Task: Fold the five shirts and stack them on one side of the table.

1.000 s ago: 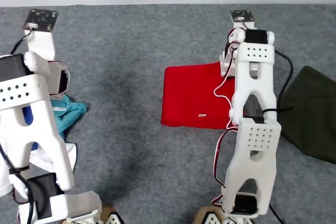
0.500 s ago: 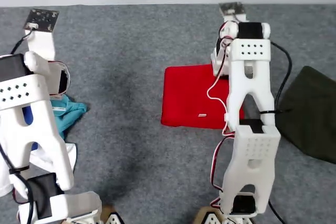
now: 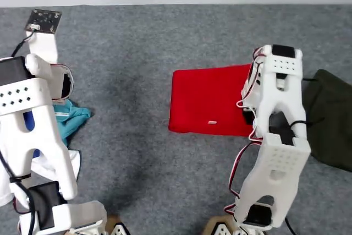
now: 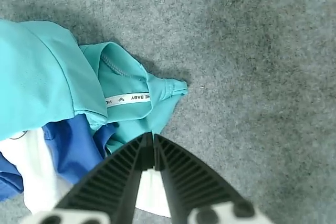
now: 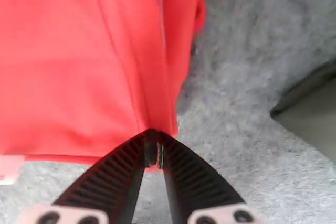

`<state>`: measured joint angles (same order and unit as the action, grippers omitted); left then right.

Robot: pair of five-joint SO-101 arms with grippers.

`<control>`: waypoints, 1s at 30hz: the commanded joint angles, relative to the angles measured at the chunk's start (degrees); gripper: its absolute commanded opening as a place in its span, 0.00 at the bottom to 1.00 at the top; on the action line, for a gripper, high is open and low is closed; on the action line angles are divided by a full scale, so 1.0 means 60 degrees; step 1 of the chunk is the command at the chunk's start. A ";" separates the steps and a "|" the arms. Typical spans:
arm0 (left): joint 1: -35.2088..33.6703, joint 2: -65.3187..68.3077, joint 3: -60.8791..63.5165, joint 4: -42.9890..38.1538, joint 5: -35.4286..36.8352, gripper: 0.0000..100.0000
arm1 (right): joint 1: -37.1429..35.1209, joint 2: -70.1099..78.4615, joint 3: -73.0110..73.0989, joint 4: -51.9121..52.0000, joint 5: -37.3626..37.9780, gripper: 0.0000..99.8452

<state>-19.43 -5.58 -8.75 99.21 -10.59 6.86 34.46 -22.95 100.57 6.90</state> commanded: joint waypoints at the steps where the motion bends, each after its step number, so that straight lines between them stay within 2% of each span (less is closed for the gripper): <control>1: -0.0059 -0.0322 -0.0022 -0.0103 -0.0088 0.01 | 0.0081 -0.0652 0.0190 0.0388 0.0161 0.01; 6: -0.0059 -0.0381 -0.0037 -0.0088 -0.0088 0.01 | -0.0022 -0.2147 0.0190 0.0388 0.0147 0.01; 9: -0.0059 -0.0381 -0.0051 -0.0088 -0.0088 0.01 | -0.0564 -0.3275 0.0220 0.0374 0.0161 0.01; 14: -0.0059 -0.0381 -0.0081 -0.0103 -0.0088 0.01 | -0.1033 -0.3231 0.0601 0.0256 0.0205 0.01; 18: -0.0059 -0.0381 -0.0081 -0.0103 -0.0088 0.01 | -0.0681 -0.2147 0.1304 -0.0256 0.0278 0.01; 24: -0.0059 -0.0352 -0.0081 -0.0117 -0.0088 0.01 | 0.0593 -0.0886 0.1553 -0.0696 0.0674 0.01; 27: -0.0059 -0.0308 -0.0081 -0.0132 -0.0088 0.01 | 0.0652 -0.1282 0.1099 -0.0198 0.0674 0.01; 30: -0.0029 -0.0308 -0.0081 -0.0147 -0.0088 0.01 | 0.0139 -0.2029 0.0366 0.0066 0.0674 0.01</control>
<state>-19.43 -5.58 -8.75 99.21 -10.59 9.85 28.48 -15.38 99.34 10.33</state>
